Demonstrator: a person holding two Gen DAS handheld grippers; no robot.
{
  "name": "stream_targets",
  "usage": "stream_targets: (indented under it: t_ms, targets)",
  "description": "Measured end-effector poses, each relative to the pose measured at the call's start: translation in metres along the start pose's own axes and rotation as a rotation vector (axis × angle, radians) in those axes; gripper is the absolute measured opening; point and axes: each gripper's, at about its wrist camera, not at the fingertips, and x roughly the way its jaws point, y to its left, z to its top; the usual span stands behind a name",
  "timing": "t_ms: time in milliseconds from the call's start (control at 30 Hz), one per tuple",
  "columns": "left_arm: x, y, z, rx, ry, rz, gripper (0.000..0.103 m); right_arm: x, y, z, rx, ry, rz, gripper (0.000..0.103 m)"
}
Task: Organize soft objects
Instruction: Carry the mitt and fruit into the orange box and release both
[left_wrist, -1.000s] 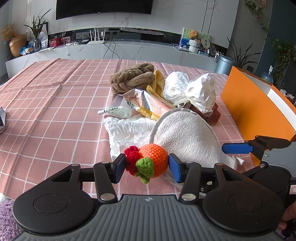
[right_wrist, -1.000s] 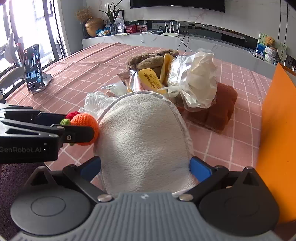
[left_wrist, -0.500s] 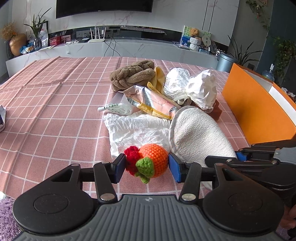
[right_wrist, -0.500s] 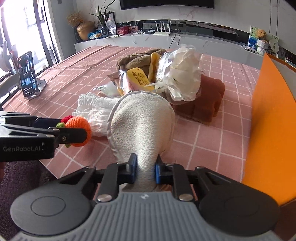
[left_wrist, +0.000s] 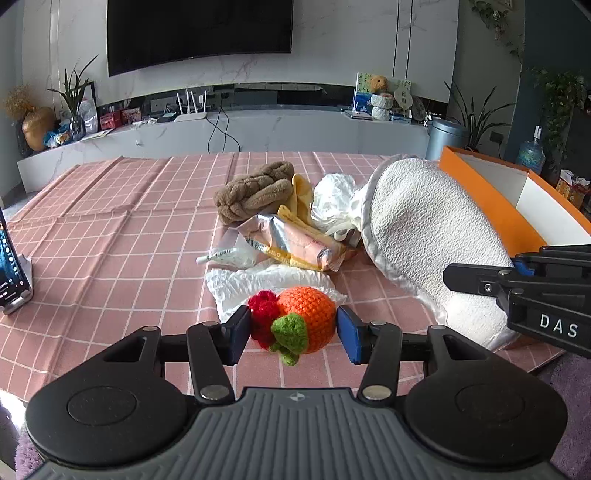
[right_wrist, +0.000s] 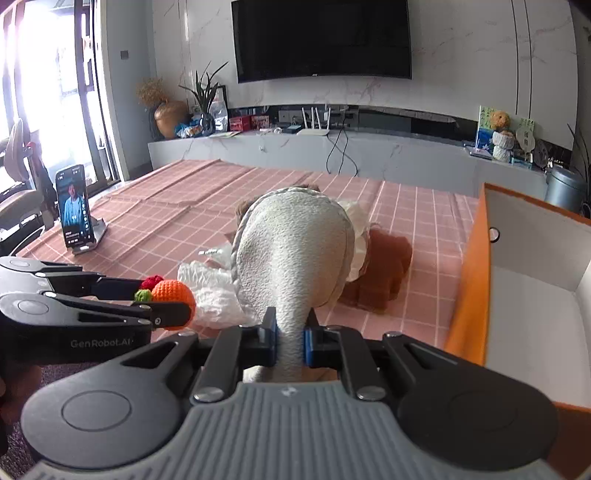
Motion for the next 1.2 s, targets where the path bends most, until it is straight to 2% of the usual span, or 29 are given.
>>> stream_targets:
  t_ms: [167, 400, 733, 833, 967, 1200]
  targets:
    - [-0.020, -0.012, 0.013, 0.024, -0.061, -0.025, 0.058, -0.030, -0.008, 0.010, 0.017, -0.080, -0.031, 0.012]
    - [-0.036, -0.037, 0.036, 0.079, -0.128, -0.107, 0.058, -0.064, -0.030, 0.017, 0.074, -0.143, -0.097, 0.012]
    - [-0.022, -0.095, 0.064, 0.231, -0.165, -0.251, 0.058, -0.094, -0.074, 0.019, 0.150, -0.156, -0.267, 0.012]
    - [-0.012, -0.113, 0.070, 0.279, -0.156, -0.314, 0.058, -0.102, -0.094, 0.019, 0.187, -0.143, -0.312, 0.012]
    - [0.006, -0.139, 0.080, 0.335, -0.118, -0.395, 0.058, -0.107, -0.129, 0.017, 0.267, -0.091, -0.329, 0.012]
    - [0.047, -0.188, 0.083, 0.518, 0.039, -0.471, 0.058, -0.086, -0.175, 0.010, 0.372, 0.069, -0.292, 0.013]
